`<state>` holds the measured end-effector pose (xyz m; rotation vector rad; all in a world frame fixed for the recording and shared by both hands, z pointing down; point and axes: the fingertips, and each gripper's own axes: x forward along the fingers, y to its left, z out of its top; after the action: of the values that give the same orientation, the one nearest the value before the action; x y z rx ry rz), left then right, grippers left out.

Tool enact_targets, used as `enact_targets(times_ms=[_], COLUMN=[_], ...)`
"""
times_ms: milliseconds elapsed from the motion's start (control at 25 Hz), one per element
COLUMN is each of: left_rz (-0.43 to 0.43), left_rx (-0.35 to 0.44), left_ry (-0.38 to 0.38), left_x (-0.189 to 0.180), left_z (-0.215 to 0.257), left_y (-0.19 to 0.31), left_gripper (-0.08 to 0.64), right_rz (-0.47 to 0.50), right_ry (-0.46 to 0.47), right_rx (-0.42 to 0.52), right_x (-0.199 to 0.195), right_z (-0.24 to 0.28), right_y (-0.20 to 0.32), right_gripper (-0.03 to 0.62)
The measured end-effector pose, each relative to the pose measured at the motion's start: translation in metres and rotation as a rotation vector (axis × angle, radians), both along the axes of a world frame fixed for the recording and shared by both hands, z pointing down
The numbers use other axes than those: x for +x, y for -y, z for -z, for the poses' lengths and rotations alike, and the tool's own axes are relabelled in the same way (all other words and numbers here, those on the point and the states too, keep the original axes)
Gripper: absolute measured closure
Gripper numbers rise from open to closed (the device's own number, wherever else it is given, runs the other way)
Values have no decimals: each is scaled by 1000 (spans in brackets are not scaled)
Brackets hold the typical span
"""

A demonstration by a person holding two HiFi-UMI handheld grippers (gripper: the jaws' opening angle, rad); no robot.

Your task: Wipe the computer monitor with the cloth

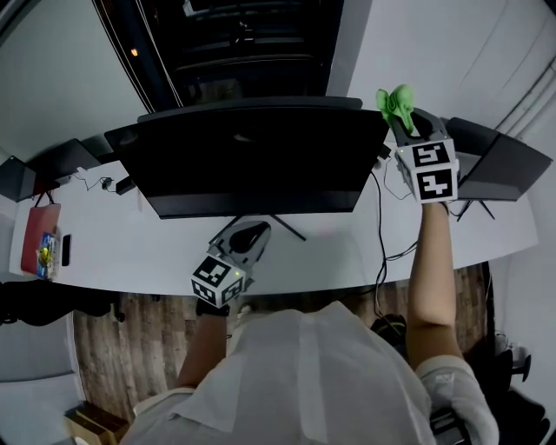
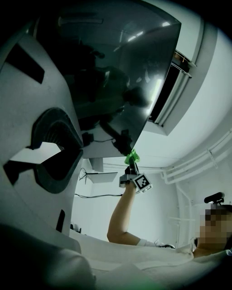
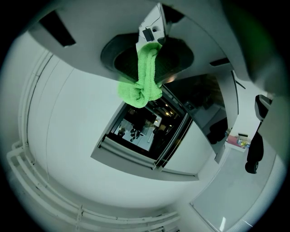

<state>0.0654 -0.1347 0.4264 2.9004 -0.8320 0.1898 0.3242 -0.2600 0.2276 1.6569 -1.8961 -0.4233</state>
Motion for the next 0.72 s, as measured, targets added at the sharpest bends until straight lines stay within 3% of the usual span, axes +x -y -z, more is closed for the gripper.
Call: enact_targets(times_ms=[240,360,520,720], left_rz=[21,34,61,121], left_rx=[6,9,9,14], left_ry=[3,4,7,4], left_x=[-2,-7,-21,-50], left_z=[1,1,0,0], left_y=[-2,-5,-8,-10], left_gripper=[531,531,531,531], right_rz=[-139,-162,-113,32], right_ry=[-53,-34,-17,6], right_rx=[-14,34,111,170], right_x=[32,38,11,-58], right_z=[-4,6,35,62], right_y=[-6,-13,-16,-14], right_gripper=[522,522,522,522])
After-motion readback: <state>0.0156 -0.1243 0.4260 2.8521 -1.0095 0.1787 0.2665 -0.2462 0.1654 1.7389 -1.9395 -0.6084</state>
